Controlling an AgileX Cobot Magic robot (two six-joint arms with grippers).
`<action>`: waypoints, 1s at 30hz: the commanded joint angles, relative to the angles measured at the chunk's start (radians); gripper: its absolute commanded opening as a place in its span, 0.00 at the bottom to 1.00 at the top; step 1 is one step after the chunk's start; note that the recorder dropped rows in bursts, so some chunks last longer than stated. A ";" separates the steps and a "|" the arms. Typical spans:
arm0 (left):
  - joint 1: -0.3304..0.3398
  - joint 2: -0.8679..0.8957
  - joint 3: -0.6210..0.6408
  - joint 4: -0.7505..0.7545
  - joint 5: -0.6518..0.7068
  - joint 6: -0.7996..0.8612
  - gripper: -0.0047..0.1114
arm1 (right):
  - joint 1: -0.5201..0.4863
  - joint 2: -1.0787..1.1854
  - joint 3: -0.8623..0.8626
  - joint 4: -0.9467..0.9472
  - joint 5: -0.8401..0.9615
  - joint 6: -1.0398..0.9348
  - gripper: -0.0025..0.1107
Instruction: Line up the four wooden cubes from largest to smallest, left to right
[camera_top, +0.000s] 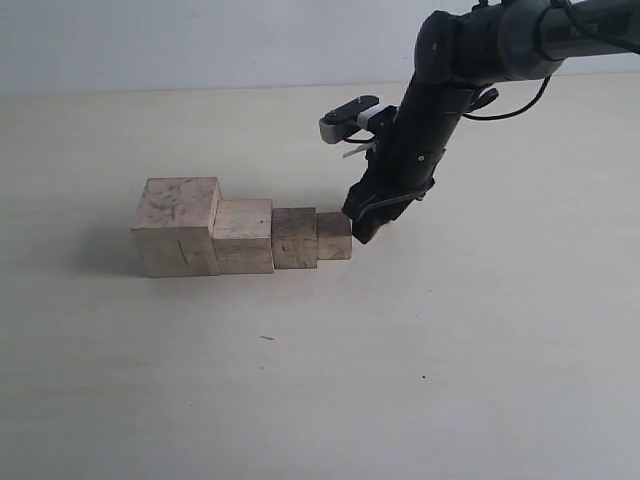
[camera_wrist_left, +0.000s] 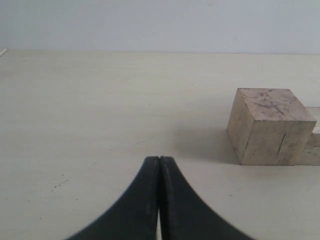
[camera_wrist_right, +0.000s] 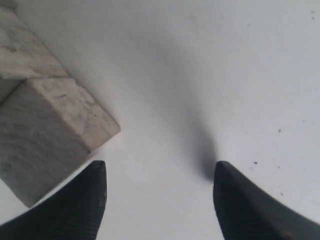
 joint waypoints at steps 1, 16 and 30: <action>-0.005 -0.005 0.000 0.000 -0.011 0.001 0.04 | -0.001 -0.019 0.000 -0.084 0.018 0.006 0.55; -0.005 -0.005 0.000 0.000 -0.011 0.001 0.04 | -0.001 -0.223 0.000 -0.183 0.173 0.336 0.02; -0.005 -0.005 0.000 0.000 -0.011 0.001 0.04 | -0.001 -0.544 0.304 0.158 -0.210 0.344 0.02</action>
